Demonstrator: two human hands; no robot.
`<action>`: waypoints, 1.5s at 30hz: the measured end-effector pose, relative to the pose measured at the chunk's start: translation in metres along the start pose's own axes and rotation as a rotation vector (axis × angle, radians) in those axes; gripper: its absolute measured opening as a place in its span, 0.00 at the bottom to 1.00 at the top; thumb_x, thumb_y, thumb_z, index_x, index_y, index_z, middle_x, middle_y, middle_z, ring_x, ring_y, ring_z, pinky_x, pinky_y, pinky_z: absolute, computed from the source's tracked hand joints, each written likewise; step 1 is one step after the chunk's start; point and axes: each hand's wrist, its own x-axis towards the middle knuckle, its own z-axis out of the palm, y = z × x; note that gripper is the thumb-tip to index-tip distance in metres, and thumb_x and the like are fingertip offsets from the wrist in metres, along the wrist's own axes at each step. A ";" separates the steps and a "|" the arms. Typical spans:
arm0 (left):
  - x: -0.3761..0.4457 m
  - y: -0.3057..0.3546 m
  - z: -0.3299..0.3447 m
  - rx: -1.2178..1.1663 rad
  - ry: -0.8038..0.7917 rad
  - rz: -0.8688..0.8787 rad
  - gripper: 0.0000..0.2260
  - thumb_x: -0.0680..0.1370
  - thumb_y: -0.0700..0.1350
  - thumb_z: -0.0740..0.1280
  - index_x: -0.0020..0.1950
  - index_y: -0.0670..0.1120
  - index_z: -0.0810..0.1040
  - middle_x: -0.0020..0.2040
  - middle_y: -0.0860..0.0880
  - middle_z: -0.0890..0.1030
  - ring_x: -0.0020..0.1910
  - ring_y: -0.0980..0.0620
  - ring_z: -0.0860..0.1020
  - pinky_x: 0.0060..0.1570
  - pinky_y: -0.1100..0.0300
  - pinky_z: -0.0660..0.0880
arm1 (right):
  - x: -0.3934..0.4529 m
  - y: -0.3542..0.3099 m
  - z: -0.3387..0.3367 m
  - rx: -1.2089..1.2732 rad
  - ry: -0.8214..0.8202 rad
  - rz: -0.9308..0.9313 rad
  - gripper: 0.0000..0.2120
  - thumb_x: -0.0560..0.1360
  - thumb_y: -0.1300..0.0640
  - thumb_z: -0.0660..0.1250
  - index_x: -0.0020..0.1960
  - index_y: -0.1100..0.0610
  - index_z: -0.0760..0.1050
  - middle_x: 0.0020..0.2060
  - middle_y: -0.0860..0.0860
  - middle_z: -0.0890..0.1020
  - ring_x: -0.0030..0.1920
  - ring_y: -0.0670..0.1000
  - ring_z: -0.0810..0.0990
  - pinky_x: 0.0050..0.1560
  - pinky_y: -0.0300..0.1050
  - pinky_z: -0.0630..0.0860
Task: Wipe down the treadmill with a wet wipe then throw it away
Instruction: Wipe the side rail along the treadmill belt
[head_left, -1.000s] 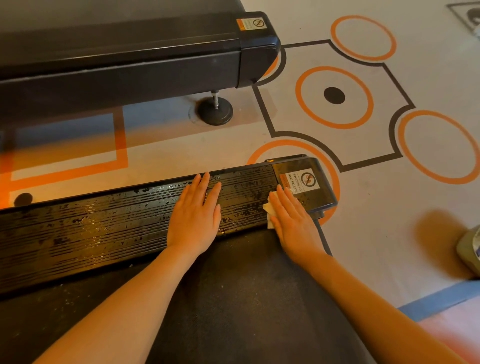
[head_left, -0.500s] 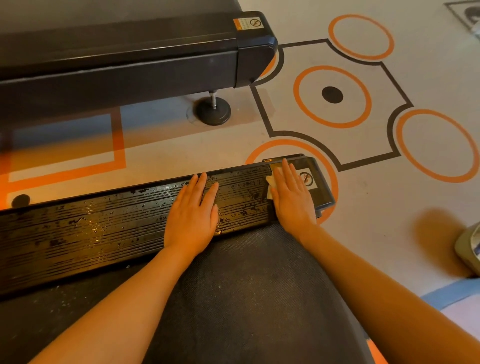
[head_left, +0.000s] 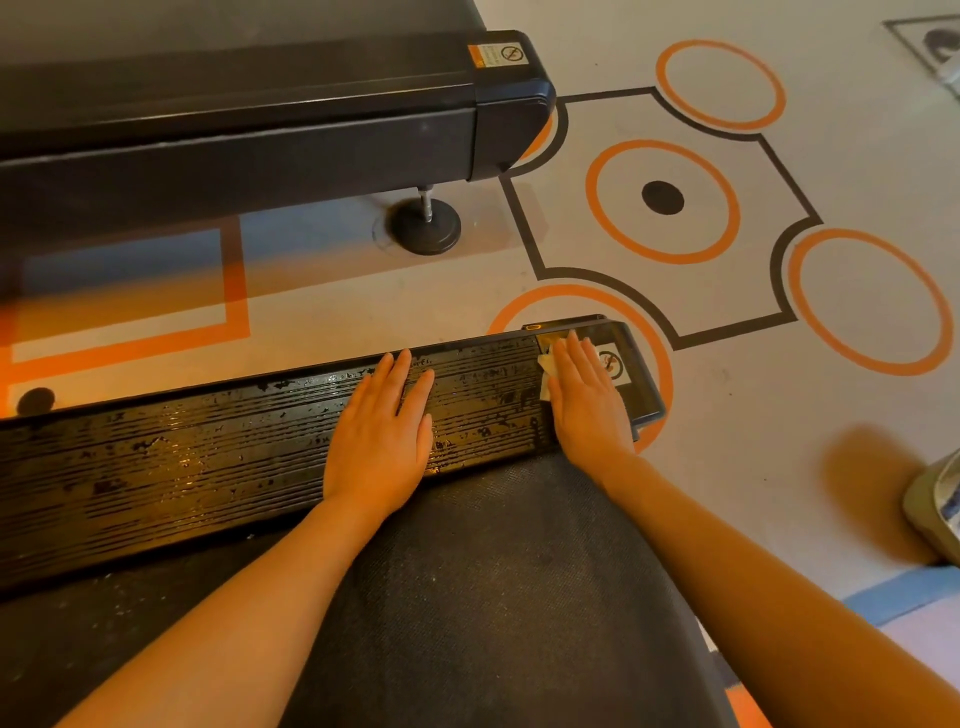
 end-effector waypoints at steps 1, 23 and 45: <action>0.000 0.000 0.000 0.002 -0.001 -0.003 0.23 0.82 0.49 0.59 0.77 0.45 0.64 0.78 0.42 0.59 0.77 0.43 0.57 0.73 0.51 0.51 | 0.009 0.000 -0.002 -0.010 -0.003 0.010 0.25 0.85 0.51 0.48 0.80 0.55 0.48 0.79 0.51 0.47 0.79 0.51 0.42 0.73 0.44 0.41; -0.001 0.000 -0.004 0.023 -0.005 0.011 0.23 0.83 0.51 0.54 0.78 0.47 0.61 0.79 0.43 0.57 0.78 0.44 0.54 0.73 0.52 0.47 | -0.027 0.016 0.004 0.062 0.025 0.030 0.25 0.85 0.54 0.51 0.79 0.55 0.48 0.79 0.50 0.48 0.78 0.50 0.43 0.77 0.47 0.42; 0.010 0.027 -0.009 -0.139 -0.004 -0.019 0.24 0.83 0.52 0.56 0.79 0.50 0.58 0.80 0.46 0.49 0.79 0.48 0.44 0.73 0.54 0.41 | -0.039 0.030 0.009 0.074 0.077 0.090 0.25 0.85 0.55 0.52 0.79 0.56 0.49 0.79 0.52 0.48 0.78 0.50 0.41 0.72 0.42 0.36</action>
